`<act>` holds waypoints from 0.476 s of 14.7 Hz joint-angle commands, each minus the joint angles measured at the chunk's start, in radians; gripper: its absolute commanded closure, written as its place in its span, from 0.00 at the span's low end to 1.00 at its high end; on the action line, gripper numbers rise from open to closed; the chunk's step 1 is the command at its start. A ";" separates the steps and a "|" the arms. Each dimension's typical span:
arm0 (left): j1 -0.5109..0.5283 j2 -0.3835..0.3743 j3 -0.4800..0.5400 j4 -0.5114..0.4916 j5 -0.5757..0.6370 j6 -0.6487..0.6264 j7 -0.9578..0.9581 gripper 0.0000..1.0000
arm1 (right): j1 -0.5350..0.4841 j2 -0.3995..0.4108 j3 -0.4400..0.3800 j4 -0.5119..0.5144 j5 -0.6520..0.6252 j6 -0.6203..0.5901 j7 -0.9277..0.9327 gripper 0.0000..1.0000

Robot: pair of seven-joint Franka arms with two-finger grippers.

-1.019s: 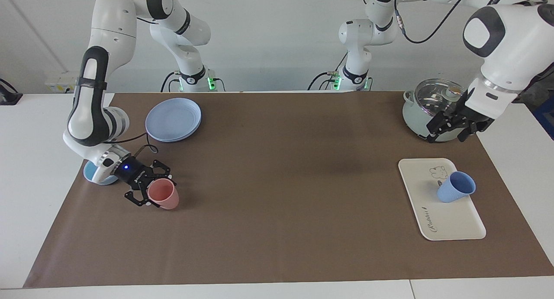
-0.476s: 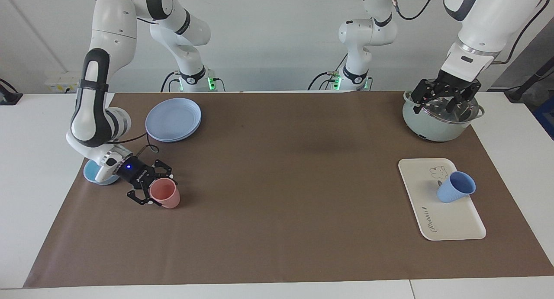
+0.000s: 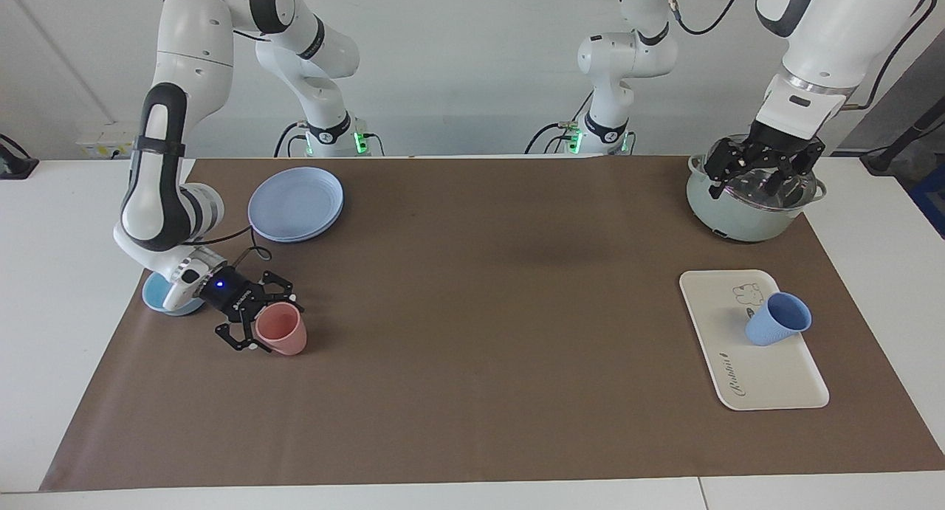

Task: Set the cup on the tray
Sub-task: 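Open the left gripper while the right gripper returns to rest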

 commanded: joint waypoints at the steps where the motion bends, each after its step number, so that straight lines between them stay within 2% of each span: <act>1: 0.004 -0.013 0.003 -0.026 0.013 0.029 0.010 0.00 | -0.011 -0.024 0.008 -0.011 0.027 -0.016 -0.012 0.00; 7: 0.011 -0.013 0.006 -0.038 0.012 0.081 0.007 0.00 | 0.005 -0.139 0.005 -0.018 -0.016 -0.011 0.178 0.00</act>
